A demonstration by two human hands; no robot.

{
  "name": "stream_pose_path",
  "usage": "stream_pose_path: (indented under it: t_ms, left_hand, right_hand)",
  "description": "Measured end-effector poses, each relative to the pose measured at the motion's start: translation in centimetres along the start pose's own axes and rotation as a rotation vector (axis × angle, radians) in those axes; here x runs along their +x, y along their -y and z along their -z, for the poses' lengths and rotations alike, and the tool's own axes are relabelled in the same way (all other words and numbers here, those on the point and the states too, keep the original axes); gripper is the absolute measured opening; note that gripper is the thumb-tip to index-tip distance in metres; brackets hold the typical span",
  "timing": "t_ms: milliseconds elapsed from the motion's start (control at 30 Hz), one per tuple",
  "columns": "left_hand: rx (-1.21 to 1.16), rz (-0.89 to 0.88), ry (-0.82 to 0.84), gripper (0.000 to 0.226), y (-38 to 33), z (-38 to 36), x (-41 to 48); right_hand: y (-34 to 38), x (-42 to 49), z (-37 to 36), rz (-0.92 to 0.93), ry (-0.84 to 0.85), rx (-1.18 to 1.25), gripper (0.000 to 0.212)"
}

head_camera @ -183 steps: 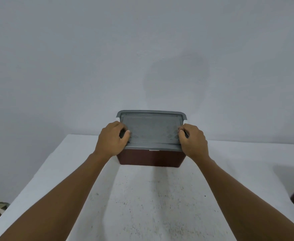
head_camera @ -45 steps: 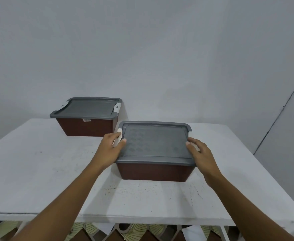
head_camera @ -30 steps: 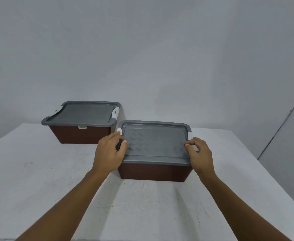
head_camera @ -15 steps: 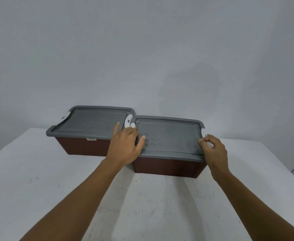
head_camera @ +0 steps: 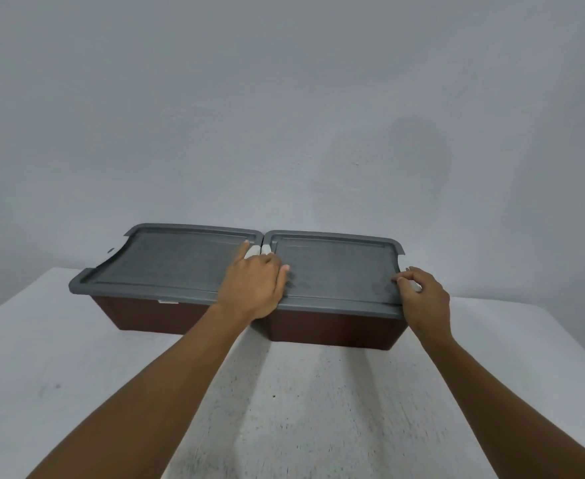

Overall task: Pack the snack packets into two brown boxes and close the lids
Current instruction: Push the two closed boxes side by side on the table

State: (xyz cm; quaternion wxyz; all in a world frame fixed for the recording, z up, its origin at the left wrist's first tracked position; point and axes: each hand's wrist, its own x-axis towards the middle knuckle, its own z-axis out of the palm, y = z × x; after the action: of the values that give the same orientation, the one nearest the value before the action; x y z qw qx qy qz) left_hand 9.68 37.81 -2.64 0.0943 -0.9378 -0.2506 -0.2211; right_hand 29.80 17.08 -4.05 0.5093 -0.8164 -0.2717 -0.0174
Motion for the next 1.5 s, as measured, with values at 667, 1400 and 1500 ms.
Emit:
stream_pose_path:
  t_ms: [667, 1400, 1500]
  left_hand:
    - [-0.153, -0.182, 0.387, 0.082, 9.6, 3.3, -4.4]
    - [-0.077, -0.186, 0.166, 0.084, 15.4, 1.7, -5.2]
    - [-0.06, -0.16, 0.139, 0.083, 15.1, 1.6, -5.0]
  right_hand:
    - [8.2, -4.8, -7.4, 0.66, 0.416, -0.602, 0.056]
    - [7.1, -4.3, -7.4, 0.55, 0.153, -0.665, 0.06]
    - [6.6, -4.3, -7.9, 0.545, 0.035, -0.688, 0.042]
